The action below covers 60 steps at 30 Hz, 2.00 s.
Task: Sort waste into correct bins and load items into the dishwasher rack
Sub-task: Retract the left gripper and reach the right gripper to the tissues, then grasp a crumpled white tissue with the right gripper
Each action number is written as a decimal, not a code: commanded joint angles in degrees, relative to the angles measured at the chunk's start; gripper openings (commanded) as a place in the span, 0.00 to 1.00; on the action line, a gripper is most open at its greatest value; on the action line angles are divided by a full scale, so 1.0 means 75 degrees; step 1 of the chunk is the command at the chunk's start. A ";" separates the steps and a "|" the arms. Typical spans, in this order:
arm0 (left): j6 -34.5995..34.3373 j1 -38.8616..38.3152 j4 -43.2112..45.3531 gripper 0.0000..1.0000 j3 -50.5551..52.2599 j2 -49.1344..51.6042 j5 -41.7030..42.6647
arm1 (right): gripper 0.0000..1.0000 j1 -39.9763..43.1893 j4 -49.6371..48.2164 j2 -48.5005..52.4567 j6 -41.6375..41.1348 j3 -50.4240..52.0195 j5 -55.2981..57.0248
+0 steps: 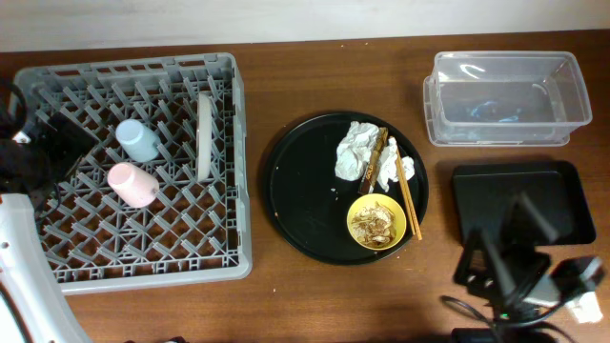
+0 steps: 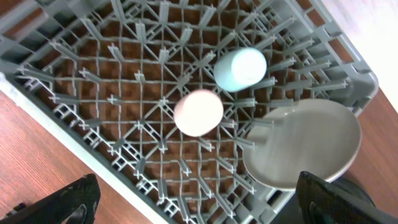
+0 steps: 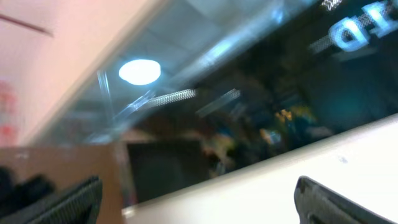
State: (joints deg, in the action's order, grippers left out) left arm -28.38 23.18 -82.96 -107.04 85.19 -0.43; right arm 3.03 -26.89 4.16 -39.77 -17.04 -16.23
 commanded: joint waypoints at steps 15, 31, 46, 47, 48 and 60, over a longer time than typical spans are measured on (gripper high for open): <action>-0.0096 0.0017 0.0017 0.99 -0.0032 -0.0003 -0.0061 | 0.99 -0.0647 1.2249 0.8880 0.4389 -1.0867 -0.1244; -0.0093 0.0017 0.0017 0.99 -0.0035 -0.0003 -0.0061 | 0.88 -0.0667 1.3132 1.2292 0.4179 -1.0864 -0.1008; -0.0093 0.0017 0.0017 0.99 -0.0032 -0.0003 -0.0061 | 0.67 -0.1547 1.2377 1.5148 0.2626 -1.0829 0.1285; -0.0093 0.0017 0.0017 0.99 -0.0032 -0.0003 -0.0061 | 0.66 -0.1550 1.2380 1.5320 0.2597 -1.0829 0.1276; -0.0093 0.0017 0.0017 0.99 -0.0032 -0.0003 -0.0061 | 0.64 -0.1559 1.2377 1.5411 0.2585 -1.0829 0.1265; -0.0096 0.0017 0.0017 0.99 -0.0032 -0.0003 -0.0061 | 0.40 -0.2055 1.2237 1.5912 0.2579 -1.0675 0.1119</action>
State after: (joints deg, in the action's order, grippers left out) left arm -28.58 23.18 -82.96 -107.04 85.19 -0.47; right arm -10.68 65.65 123.28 -19.94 -97.62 -8.62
